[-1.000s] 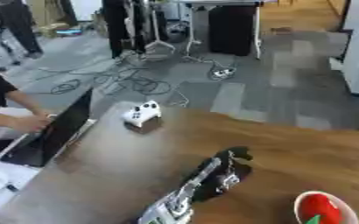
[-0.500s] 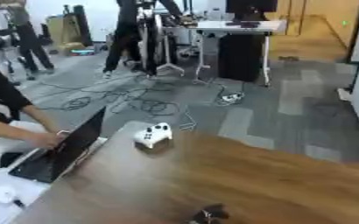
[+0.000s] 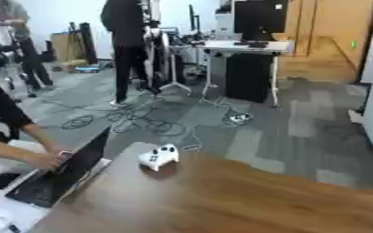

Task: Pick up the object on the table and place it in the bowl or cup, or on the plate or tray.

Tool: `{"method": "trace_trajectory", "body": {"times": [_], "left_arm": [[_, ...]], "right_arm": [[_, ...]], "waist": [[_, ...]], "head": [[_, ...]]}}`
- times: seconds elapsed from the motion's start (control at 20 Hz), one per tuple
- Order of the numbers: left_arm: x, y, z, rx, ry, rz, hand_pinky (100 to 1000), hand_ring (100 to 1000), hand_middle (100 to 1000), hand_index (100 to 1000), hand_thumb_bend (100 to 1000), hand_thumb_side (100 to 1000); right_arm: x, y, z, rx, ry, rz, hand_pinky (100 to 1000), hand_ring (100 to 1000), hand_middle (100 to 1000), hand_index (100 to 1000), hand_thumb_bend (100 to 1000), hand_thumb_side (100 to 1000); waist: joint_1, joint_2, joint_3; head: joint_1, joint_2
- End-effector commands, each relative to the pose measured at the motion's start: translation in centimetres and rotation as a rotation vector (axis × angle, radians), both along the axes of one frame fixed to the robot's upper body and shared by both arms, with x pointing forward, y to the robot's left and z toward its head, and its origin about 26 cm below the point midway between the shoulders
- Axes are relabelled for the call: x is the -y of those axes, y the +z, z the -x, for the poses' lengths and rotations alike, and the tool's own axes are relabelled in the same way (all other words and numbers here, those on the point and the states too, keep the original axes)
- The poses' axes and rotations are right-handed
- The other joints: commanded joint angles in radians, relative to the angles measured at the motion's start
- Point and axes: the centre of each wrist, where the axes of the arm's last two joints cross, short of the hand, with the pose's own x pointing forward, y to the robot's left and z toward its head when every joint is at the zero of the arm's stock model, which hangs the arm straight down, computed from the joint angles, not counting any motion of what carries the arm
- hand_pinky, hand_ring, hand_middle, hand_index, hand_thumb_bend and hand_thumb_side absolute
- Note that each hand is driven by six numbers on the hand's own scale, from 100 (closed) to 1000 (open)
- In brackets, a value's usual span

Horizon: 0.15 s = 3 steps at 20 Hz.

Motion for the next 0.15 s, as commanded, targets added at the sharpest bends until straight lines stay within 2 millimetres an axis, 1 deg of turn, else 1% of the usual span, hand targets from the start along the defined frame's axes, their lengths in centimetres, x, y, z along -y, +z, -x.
{"method": "trace_trajectory", "body": {"times": [0.05, 0.15], "left_arm": [[0.29, -0.05, 0.10, 0.012, 0.011, 0.003, 560, 638, 725, 891, 441, 902], [0.38, -0.18, 0.19, 0.014, 0.016, -0.006, 573, 650, 732, 897, 395, 931]], "right_arm": [[-0.16, 0.44, -0.07, 0.023, -0.005, -0.005, 515, 694, 701, 864, 100, 738], [-0.31, 0.39, -0.06, 0.023, -0.005, -0.013, 512, 691, 702, 864, 100, 742]], "waist": [[-0.008, -0.009, 0.000], [-0.010, -0.010, 0.000]], "head": [[-0.017, -0.026], [-0.023, -0.035]]}}
